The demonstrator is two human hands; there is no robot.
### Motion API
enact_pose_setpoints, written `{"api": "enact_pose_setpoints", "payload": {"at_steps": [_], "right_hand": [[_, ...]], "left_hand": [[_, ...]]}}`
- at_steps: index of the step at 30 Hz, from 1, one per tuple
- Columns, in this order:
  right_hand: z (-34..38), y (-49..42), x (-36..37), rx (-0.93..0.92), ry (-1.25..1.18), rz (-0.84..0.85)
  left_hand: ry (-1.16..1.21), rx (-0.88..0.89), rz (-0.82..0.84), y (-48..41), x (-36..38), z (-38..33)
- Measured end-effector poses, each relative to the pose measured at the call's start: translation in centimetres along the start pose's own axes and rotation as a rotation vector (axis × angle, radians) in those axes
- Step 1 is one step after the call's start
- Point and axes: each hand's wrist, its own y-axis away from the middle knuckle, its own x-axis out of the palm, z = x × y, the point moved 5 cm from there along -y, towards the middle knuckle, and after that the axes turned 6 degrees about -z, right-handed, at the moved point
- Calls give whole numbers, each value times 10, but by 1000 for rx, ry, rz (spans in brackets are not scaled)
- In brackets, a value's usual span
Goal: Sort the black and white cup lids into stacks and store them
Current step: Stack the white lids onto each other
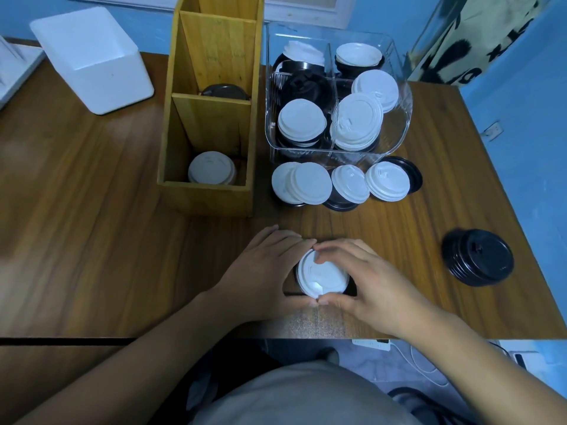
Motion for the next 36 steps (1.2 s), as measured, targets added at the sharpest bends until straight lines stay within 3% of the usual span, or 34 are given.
{"api": "enact_pose_setpoints", "payload": {"at_steps": [6, 13, 19, 23, 29, 32, 36], "right_hand": [[-34, 13, -31, 55, 104, 24], [-71, 22, -72, 144, 242, 29], [-48, 17, -75, 75, 119, -107], [-42, 20, -65, 49, 70, -136], [-49, 9, -69, 71, 135, -214], [-60, -7, -74, 123, 215, -267], [-90, -33, -87, 324, 295, -346]], "left_hand": [[-92, 1, 83, -1, -7, -4], [-158, -154, -88, -52, -41, 3], [-340, -204, 43, -105, -34, 6], [-335, -215, 17, -121, -38, 6], [-227, -176, -84, -73, -58, -15], [-211, -174, -56, -31, -51, -18], [-174, -264, -27, 4, -33, -10]]}}
